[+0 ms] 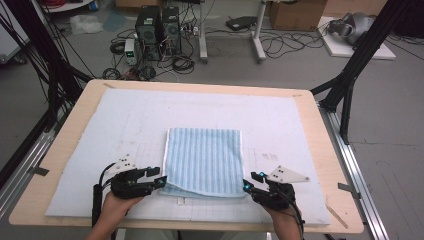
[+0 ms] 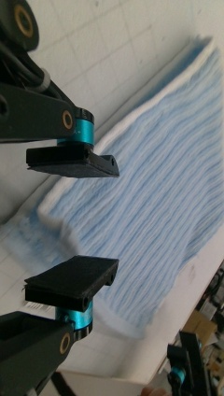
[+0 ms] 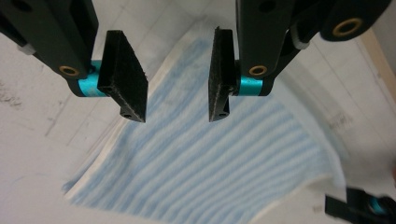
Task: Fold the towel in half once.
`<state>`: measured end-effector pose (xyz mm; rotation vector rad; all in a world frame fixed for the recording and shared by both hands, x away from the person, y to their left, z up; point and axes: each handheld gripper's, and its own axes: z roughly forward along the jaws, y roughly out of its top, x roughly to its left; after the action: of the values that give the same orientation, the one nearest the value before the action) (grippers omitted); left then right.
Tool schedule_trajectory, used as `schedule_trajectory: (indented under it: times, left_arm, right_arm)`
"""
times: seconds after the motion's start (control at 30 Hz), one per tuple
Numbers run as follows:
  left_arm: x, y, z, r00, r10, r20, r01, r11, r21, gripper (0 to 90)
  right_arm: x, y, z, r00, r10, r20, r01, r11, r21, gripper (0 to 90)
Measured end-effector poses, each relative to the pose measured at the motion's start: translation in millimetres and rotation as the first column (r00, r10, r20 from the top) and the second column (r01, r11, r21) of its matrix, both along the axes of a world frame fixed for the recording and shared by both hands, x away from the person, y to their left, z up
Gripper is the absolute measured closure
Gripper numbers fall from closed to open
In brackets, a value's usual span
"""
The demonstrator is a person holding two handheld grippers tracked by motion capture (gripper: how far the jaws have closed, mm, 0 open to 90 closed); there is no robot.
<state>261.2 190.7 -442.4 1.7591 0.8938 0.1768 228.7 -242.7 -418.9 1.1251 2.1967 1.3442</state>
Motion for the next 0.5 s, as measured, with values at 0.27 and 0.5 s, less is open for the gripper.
schedule_trajectory:
  times: [0.27,0.5]
  left_arm:
    - [2.3,-6.8,-2.7,0.9997,-0.024,0.002,0.023,0.9972,0.071,59.2]
    - [3.1,-21.6,-9.1,0.9979,-0.048,-0.043,0.056,0.977,0.206,66.7]
  right_arm:
    - [10.3,20.5,-14.9,0.9976,0.044,-0.053,-0.048,0.996,-0.076,59.6]
    - [9.1,32.8,-26.8,0.9911,0.095,-0.093,-0.112,0.973,-0.203,60.9]
